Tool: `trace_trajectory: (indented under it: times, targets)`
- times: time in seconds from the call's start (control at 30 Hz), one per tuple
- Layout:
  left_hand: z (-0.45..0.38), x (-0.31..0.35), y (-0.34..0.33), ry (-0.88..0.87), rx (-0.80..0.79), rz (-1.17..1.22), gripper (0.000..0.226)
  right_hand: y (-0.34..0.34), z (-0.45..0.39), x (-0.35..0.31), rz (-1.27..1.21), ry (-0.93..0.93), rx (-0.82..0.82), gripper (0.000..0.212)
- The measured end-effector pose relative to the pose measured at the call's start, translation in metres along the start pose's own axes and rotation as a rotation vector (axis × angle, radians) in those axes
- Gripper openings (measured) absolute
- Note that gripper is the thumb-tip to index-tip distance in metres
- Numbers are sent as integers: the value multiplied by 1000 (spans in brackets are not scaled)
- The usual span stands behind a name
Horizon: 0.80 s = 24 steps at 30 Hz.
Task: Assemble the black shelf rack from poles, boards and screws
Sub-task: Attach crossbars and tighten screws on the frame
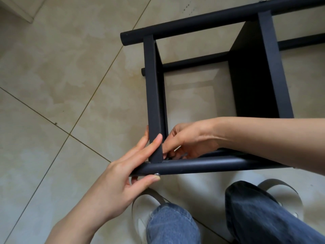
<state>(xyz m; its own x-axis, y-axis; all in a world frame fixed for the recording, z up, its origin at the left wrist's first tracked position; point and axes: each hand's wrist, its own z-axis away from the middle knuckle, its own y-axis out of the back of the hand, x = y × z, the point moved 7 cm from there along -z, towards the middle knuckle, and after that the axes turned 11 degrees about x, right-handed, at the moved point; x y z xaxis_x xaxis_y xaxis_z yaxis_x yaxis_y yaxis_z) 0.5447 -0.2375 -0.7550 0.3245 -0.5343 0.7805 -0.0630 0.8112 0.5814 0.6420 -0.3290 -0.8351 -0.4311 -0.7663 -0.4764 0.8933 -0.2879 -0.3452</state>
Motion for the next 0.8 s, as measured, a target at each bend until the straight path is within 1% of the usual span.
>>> trace_trajectory:
  times: [0.07, 0.2, 0.27, 0.37, 0.47, 0.53, 0.63, 0.73, 0.8]
  targets:
    - [0, 0, 0, -2, -2, 7, 72, -3, -1, 0, 25, 4, 1, 12]
    - [0, 0, 0, -8, -8, 17, 73, 0, 5, -3, -25, 6, -34, 14]
    - [0, 0, 0, -5, -8, 15, 74, 3, 7, -2, -4, -9, -32, 11]
    - [-1, 1, 0, -13, -8, 8, 74, 3, 4, -1, 37, -23, 4, 19]
    - [-1, 1, 0, -16, -3, 8, 73, -4, 2, -2, 53, -19, -4, 9]
    - [-1, 1, 0, -14, -2, 12, 72, -2, 3, -3, 39, -12, -13, 12]
    - [0, -1, 1, -11, 2, 2, 73, 3, 6, -3, 39, -19, -20, 9]
    - [0, -1, 0, -7, 0, -1, 74, 4, 3, -2, 63, -17, 16, 23]
    - [0, -2, 0, -8, -1, -1, 74, 0, 1, -1, 74, -15, 22, 17]
